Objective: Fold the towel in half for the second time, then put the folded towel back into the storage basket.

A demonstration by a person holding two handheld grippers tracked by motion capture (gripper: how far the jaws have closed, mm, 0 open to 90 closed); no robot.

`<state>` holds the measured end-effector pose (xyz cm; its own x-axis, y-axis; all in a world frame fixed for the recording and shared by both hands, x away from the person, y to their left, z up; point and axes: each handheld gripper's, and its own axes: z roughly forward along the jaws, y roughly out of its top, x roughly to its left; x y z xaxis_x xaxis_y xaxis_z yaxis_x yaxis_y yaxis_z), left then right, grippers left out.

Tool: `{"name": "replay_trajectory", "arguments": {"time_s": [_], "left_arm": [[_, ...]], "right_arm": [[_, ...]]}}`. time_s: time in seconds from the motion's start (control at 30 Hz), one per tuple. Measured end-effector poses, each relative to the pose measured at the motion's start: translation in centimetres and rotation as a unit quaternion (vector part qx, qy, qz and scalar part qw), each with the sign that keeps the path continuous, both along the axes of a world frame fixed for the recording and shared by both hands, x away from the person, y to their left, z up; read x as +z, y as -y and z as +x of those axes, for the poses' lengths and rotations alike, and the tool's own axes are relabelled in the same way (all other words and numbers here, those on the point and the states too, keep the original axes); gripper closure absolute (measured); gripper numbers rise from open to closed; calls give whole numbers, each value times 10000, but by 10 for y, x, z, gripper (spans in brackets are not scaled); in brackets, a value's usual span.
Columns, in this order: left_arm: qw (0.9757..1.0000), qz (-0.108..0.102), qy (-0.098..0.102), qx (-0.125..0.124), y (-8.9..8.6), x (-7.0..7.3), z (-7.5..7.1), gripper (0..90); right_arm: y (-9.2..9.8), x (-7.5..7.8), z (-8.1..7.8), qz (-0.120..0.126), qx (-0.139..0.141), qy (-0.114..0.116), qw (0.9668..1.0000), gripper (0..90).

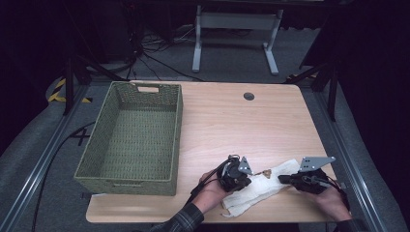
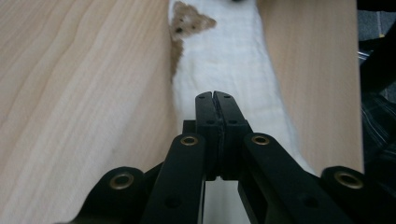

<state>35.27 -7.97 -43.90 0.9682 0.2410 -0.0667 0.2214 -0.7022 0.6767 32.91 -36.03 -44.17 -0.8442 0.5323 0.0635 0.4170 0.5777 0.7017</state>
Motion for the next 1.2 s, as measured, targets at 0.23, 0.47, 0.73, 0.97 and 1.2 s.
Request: {"name": "replay_trajectory", "arguments": {"time_s": [0.23, 0.47, 0.73, 0.97, 1.2], "left_arm": [[9995, 264, -129, -96, 14, -14, 7, 897], [9990, 419, -86, -132, 11, -12, 1, 897], [9991, 372, -107, -155, 8, -13, -5, 897], [9992, 346, -120, -140, 7, -14, -8, 897], [9993, 300, -155, -171, 7, -14, -11, 895]], "right_arm": [[-13, -9, 4, -291, 160, -114, 9994, 899], [-21, -9, 17, -346, 43, -19, 9994, 900], [-34, -11, 38, -223, 18, -57, 9997, 900], [-49, -12, 58, -210, 166, 31, 9996, 899], [-63, -13, 69, -157, 368, 56, 9992, 897]]}}
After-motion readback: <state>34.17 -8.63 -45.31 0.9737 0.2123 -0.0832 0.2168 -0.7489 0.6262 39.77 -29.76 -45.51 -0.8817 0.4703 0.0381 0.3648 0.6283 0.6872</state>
